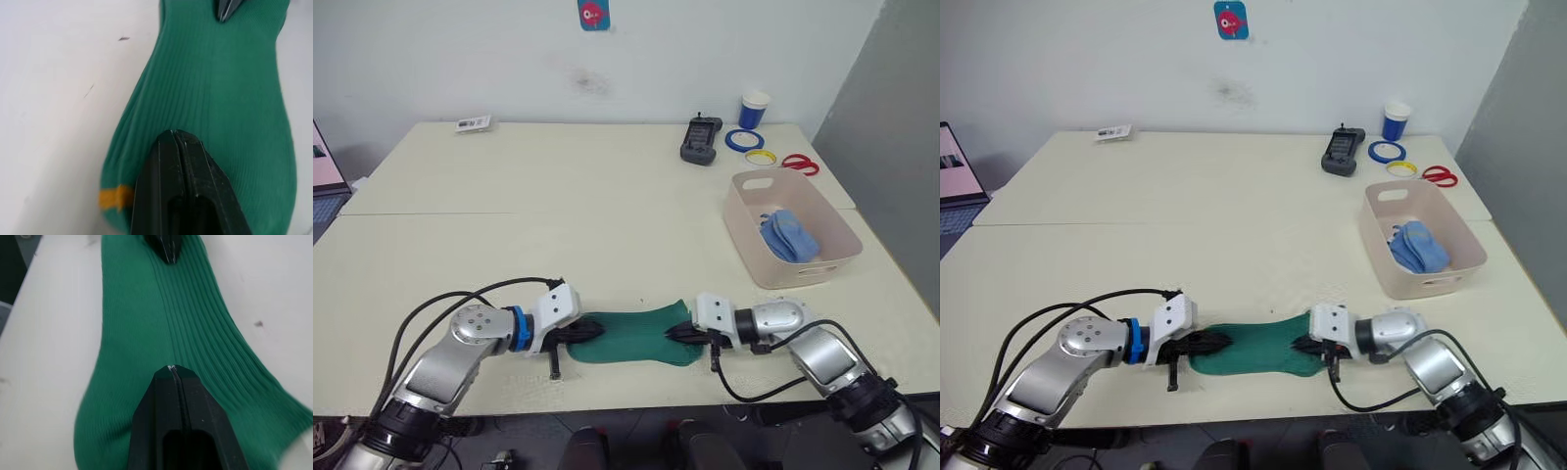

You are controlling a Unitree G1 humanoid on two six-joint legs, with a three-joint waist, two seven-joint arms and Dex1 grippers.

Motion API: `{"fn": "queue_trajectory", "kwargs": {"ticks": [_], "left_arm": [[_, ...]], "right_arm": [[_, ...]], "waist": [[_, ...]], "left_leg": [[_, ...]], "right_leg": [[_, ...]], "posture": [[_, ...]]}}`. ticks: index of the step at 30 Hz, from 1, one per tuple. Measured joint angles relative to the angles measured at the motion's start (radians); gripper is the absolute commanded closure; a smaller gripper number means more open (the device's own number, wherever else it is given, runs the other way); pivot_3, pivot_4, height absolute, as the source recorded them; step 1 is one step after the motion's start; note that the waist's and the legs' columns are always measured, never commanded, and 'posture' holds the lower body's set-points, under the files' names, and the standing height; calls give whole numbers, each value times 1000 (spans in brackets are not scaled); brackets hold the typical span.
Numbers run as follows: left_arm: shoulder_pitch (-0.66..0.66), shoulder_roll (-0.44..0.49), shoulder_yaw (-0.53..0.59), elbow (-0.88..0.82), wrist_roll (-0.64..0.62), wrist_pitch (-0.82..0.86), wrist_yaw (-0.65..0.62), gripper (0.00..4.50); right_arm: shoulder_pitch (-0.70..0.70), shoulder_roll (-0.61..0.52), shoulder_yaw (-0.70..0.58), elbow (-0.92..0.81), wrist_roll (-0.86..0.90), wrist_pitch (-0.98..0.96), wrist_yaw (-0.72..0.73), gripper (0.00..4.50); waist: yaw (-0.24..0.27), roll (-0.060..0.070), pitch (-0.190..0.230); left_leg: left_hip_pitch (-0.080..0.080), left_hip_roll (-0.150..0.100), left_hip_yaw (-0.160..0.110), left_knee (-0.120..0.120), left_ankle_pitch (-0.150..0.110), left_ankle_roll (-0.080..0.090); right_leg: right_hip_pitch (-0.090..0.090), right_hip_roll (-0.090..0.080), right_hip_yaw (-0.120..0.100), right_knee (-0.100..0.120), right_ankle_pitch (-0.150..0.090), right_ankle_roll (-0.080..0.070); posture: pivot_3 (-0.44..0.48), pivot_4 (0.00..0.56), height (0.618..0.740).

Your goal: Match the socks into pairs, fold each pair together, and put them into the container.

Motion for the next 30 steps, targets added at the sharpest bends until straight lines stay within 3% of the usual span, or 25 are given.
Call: {"fn": "queue_trajectory", "kwargs": {"ticks": [3, 9, 12, 14, 18, 23, 30], "left_arm": [[18, 20, 64, 16, -37, 23, -21, 4482], [48, -1, 145, -32, -154, 83, -41, 4482], [65, -2, 173, -97, -201, 95, -48, 4500], [80, -1, 175, -132, -205, 98, -54, 4500], [105, 6, 117, -149, -136, 60, -57, 4500], [106, -13, 46, -138, -61, 13, -49, 4500], [105, -14, 44, -137, -60, 3, -45, 4500]], "right_arm": [[28, -48, -48, -15, 21, 12, 25, 4500], [46, -32, -157, -148, 209, 285, 5, 4500], [31, -20, -248, -235, 339, 465, -49, 3923], [30, -28, -307, -258, 409, 584, -85, 3304], [30, -38, -384, -260, 501, 833, -190, 1926], [24, -13, -386, -263, 545, 1002, -295, 137], [-5, -12, -337, -258, 533, 1058, -350, 31]], "waist": [[0, 0, 0], [-1, 0, 1], [0, 0, 1], [1, 0, 1], [1, 0, 1], [0, 0, 1], [-2, 0, 1]], "left_leg": [[0, 0, 0, 0, 0, 0], [-2, 1, -1, 0, 0, 0], [-2, 1, -1, 0, 0, 0], [-2, 0, -1, 0, 0, 0], [-2, -1, 0, 0, 0, 0], [-2, 0, -1, 0, 0, 0], [-2, 0, -1, 0, 0, 0]], "right_leg": [[0, -1, 0, 0, 0, 0], [-1, -1, 0, 0, 0, 0], [-1, -2, -1, 0, 0, 0], [-1, -2, -1, 0, 0, 0], [-1, -3, 0, -1, 0, 0], [-1, -2, 0, 0, 0, 0], [-2, -2, 0, -1, 0, 0]], "posture": [[0, 150, 740], [0, 150, 740], [0, 150, 740], [0, 150, 740], [0, 150, 740], [0, 150, 740], [0, 150, 740]]}}
